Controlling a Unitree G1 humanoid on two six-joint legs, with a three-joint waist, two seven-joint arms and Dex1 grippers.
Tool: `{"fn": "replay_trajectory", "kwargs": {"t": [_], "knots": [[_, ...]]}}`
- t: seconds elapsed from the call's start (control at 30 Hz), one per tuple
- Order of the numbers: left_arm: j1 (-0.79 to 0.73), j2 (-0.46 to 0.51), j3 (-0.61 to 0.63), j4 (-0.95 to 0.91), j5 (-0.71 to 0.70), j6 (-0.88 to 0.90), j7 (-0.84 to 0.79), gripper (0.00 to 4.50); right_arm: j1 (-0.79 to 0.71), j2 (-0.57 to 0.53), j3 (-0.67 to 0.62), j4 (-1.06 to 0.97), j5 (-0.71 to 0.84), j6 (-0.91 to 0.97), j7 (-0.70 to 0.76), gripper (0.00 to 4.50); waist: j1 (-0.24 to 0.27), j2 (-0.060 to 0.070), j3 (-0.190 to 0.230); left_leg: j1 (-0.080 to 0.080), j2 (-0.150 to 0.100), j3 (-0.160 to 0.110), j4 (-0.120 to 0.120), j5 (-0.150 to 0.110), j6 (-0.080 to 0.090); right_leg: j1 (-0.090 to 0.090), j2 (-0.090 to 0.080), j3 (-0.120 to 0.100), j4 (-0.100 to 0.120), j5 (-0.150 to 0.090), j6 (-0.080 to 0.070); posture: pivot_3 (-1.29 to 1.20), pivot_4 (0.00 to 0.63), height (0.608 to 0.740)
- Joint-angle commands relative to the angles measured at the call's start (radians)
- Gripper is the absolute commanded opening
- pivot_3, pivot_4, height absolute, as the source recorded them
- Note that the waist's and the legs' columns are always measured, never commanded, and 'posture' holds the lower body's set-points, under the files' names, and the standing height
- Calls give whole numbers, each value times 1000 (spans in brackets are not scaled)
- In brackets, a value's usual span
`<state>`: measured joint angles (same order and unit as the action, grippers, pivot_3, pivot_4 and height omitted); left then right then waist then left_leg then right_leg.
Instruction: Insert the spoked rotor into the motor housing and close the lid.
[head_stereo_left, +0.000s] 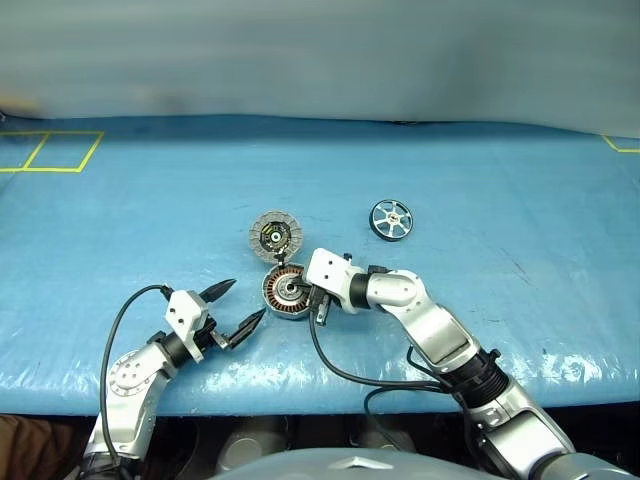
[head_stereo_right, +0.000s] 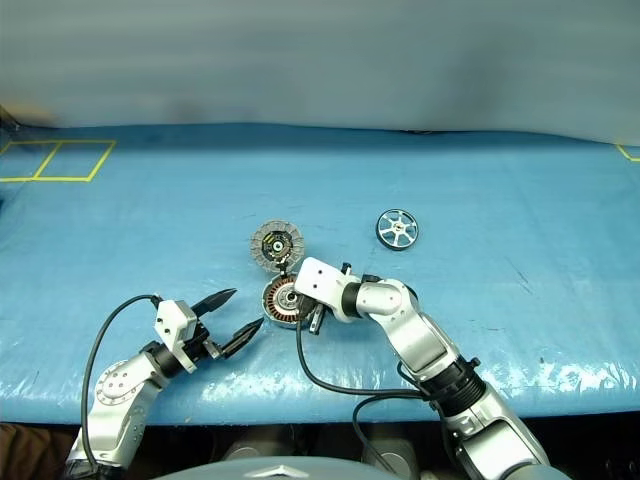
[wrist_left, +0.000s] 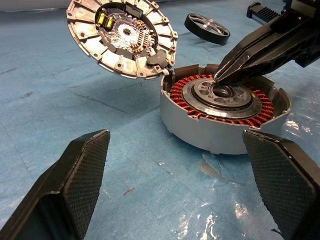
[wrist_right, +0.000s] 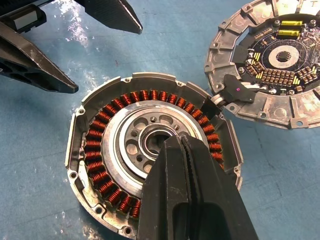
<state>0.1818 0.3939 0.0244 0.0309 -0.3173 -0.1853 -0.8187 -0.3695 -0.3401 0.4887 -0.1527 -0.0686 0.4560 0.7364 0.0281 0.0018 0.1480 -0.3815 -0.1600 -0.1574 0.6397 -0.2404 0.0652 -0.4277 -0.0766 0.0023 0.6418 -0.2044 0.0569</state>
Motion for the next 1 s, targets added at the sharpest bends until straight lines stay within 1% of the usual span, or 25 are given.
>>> {"fn": "replay_trajectory", "kwargs": {"t": [0.03, 0.37, 0.7, 1.0], "knots": [[-7, -4, 1, -6, -3, -21, -7, 4500, -13, 2, -23, -15, -4, -6, -14, 20, 0, 0, 0, 0, 0, 0, 0, 0, 0, 0, 0, 0, 0, 0, 0, 0, 150, 740], [-6, -8, 5, -5, 0, -26, -7, 4500, 0, -4, 3, -7, 3, 10, 12, 20, -1, 0, 0, 0, 0, 0, 0, 0, 0, 0, 0, 0, 0, 0, 0, 0, 150, 740], [-13, -11, -2, 0, 4, -21, -11, 4500, 18, 54, -58, -69, 138, 83, 42, 20, -9, 0, 0, 0, 0, 0, -2, 0, 0, -1, 0, 0, 0, 1, -3, 0, 150, 740], [-15, -18, -9, 2, 4, -21, -12, 4500, 12, 41, -46, -70, 128, 84, 22, 20, -8, 0, 0, 0, 0, 0, -2, 0, 0, -1, 0, 0, 0, 2, -4, 0, 150, 740]]}}
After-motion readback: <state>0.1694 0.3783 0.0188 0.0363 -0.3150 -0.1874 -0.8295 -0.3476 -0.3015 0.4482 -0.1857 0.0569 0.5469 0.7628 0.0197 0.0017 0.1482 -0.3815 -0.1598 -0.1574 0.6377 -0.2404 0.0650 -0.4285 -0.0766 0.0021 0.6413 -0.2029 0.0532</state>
